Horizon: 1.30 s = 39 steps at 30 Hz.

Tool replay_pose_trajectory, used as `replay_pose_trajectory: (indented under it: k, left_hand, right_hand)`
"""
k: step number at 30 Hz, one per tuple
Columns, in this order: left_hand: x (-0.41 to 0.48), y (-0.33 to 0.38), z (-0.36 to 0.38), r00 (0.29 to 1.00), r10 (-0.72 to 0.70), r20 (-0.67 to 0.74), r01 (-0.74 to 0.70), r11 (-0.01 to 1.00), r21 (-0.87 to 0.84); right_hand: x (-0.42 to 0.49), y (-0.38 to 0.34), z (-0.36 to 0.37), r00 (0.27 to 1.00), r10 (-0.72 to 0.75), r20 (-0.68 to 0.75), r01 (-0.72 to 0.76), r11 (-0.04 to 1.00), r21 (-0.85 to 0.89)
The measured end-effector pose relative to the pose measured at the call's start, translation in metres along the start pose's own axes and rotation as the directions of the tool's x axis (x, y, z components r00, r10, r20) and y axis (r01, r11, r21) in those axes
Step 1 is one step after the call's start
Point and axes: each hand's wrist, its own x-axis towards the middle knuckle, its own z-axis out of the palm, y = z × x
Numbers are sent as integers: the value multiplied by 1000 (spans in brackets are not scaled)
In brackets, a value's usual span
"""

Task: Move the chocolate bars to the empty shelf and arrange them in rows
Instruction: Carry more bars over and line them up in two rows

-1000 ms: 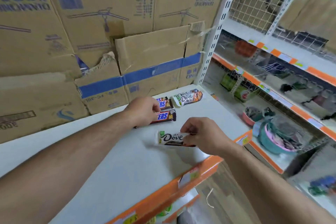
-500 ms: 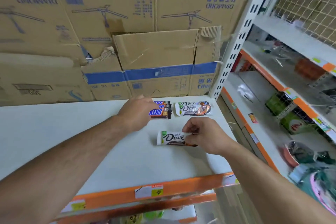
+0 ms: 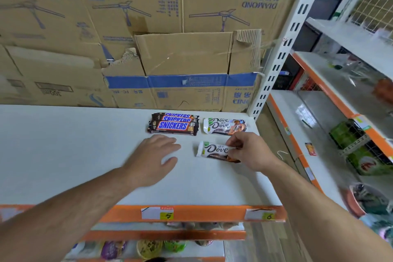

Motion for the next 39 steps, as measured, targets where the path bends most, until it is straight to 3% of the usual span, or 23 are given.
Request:
replay_pose_trajectory:
  k: [7,13,20,35,39]
  left_hand:
    - [-3,-3,7,1000,-3,-19,3,1000,-1]
    - [-5,-3,9,999,-18,-28,18,1000,6]
    - [-4,-4,8,999,-36,4,36,999,14]
    - [-2,-3,7,999,-35,-22,35,999,-2]
    - [-2,2,6,999,-25,-38,24,1000,-12]
  right_hand:
    - [33,13,-6,992,14,-123,-20,999,-49]
    - [38,19,9,943,-162,-290,27,908,-418]
    - [37,23,20,917,-300,-263,79,783,-617]
    - [34,15,18,938,-245,-247,60,814,-578]
    - [15,1,31,914,-305,-269,88,795,-600]
